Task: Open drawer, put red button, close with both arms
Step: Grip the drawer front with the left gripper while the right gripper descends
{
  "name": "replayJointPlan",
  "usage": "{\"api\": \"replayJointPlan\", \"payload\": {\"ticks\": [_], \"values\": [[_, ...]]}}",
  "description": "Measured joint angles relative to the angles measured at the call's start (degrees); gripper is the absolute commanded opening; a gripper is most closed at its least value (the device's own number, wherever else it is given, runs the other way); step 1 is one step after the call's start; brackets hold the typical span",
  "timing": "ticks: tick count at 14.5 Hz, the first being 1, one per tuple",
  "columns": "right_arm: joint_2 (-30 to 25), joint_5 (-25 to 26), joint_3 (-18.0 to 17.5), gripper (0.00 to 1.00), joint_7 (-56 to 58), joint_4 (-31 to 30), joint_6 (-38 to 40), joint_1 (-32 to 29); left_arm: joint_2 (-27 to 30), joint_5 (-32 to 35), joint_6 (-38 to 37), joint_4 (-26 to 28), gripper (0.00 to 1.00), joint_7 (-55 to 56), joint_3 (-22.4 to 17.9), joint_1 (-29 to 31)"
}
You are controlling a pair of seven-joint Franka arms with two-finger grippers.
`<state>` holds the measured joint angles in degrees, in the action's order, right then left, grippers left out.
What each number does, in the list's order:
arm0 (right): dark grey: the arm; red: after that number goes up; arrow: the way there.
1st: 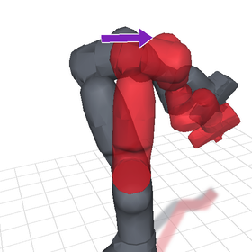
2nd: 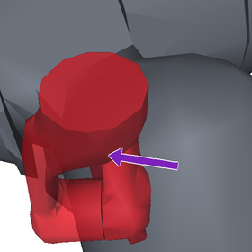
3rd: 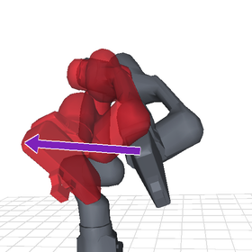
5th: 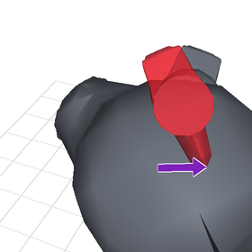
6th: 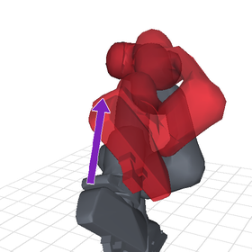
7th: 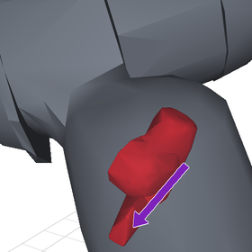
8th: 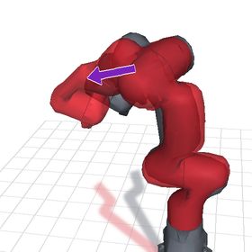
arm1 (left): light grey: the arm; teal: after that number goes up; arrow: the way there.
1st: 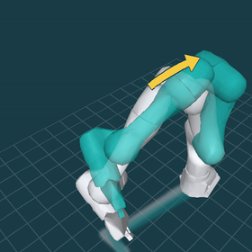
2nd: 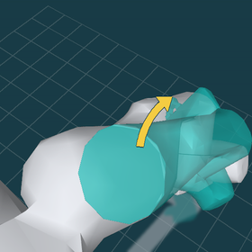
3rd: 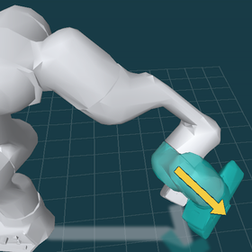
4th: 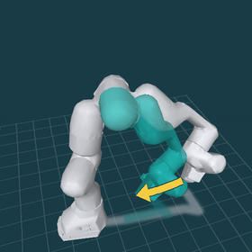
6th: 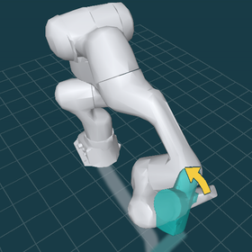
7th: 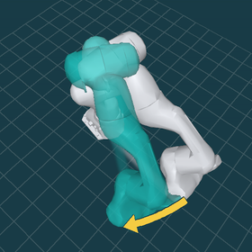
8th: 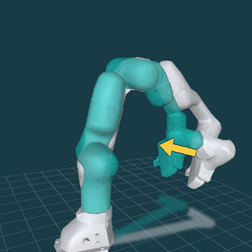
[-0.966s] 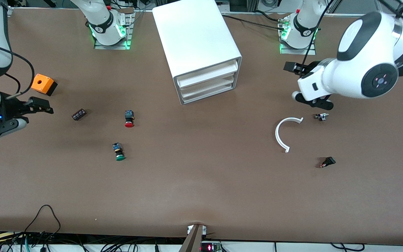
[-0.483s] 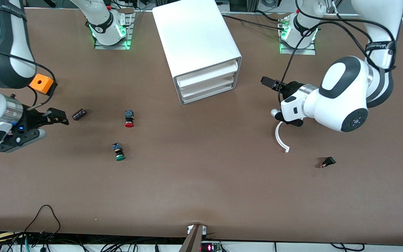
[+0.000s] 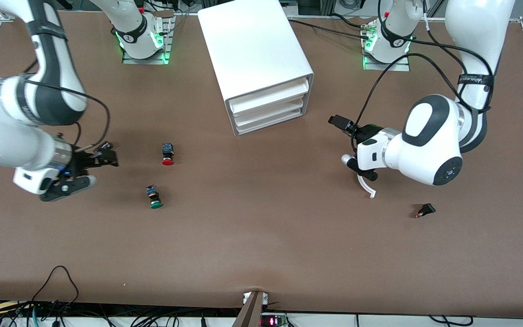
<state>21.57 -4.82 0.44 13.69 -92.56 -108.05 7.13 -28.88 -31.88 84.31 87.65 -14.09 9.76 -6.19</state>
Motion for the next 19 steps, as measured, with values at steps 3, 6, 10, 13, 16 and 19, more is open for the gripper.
{"api": "replayJointPlan", "payload": {"ticks": [3, 6, 10, 13, 16, 19], "values": [[0.0, 0.0, -0.1, 1.0, -7.1, -3.5, -4.3, 4.6, -0.8, -4.7, 1.3, 0.0, 1.0, -2.9, 0.0, 0.5], [0.2, 0.0, -0.1, 1.0, -9.4, -8.6, -9.9, 7.0, -2.4, -9.7, 2.2, 0.0, 1.0, -6.5, -0.1, 1.9], [0.7, 0.0, 0.0, 1.0, -9.5, -19.6, -23.5, 7.2, -7.0, -17.5, 9.0, 0.5, 1.0, -15.6, 0.1, 0.6], [0.7, 0.0, -0.3, 1.0, -11.7, -24.5, -28.3, 7.2, -10.7, -26.8, 15.6, 5.0, 0.95, -29.5, 1.0, -1.3], [0.6, 0.0, -1.6, 1.0, -15.2, -25.1, -28.4, 7.4, -12.0, -37.8, 16.7, 11.7, 0.88, -40.1, 2.8, -1.7], [0.7, 0.0, -2.4, 1.0, -15.9, -26.1, -28.4, 7.4, -11.9, -44.2, 16.8, 15.0, 0.82, -41.6, 5.1, -1.7]]}}
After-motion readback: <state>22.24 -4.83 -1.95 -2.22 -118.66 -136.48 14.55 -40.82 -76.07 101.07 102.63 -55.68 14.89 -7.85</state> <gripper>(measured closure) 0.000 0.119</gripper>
